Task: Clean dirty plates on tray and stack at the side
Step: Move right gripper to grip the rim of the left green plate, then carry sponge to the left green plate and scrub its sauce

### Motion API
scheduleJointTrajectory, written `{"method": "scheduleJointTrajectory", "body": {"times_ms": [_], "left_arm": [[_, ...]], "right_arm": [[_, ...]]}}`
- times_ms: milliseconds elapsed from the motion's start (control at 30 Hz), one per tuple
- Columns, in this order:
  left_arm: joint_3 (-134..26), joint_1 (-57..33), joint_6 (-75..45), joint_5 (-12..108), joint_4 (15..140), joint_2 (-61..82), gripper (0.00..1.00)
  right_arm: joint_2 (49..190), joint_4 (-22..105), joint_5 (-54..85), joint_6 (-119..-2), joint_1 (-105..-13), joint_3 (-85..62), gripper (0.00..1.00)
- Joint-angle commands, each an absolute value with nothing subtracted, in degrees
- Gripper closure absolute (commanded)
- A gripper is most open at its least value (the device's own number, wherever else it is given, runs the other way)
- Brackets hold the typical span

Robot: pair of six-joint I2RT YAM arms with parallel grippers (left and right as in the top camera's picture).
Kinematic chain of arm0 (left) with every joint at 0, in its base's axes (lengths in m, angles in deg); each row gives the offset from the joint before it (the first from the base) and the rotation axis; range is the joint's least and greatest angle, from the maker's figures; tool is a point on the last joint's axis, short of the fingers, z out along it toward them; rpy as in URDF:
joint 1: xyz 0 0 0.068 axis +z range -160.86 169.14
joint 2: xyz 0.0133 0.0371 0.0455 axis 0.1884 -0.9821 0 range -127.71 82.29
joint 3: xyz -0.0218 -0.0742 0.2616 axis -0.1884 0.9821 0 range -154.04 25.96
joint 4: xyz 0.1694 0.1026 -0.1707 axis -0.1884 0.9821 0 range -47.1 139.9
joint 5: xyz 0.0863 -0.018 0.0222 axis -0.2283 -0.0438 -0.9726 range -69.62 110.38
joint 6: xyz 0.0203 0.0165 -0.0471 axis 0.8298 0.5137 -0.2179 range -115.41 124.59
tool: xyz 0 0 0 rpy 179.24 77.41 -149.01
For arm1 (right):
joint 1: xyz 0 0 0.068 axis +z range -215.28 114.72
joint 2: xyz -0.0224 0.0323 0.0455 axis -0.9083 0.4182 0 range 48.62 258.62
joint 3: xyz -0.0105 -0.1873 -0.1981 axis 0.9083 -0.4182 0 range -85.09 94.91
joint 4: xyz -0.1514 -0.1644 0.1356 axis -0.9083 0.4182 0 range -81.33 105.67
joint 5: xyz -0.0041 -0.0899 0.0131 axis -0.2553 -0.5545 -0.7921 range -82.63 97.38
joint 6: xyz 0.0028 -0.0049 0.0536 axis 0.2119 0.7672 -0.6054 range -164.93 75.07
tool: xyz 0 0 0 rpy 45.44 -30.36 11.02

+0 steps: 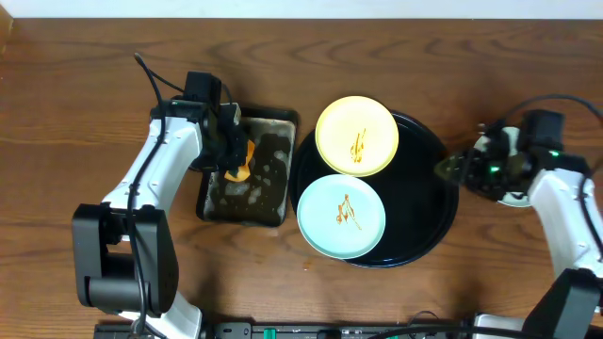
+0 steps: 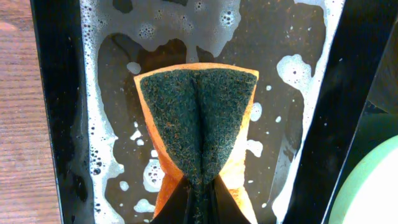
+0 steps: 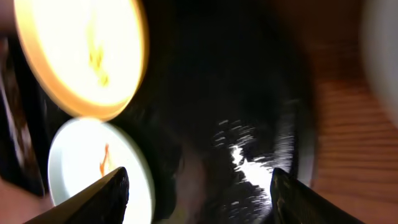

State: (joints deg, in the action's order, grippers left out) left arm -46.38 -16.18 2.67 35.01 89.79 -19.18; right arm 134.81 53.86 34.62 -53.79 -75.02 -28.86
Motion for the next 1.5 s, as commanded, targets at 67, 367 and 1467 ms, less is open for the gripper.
{"method": "scheduleJointTrajectory", "body": {"times_ms": [67,367,1467], "left_arm": [[-46.12,-16.31,1.28,34.66,89.95,-18.35,0.93],[-46.12,-16.31,1.3,34.66,89.95,-18.35,0.93],[-46.88,-33.32,-4.89,41.13,86.43,-8.51,0.92]], "right_arm": [[135.05,51.56,33.75,-52.41,-62.1,-35.44,0.36],[136.34,39.06,33.68,-60.46,-51.93,-44.09,0.46],[136.34,36.68,20.68,-69.75,-46.86,-46.72,0.99]]}}
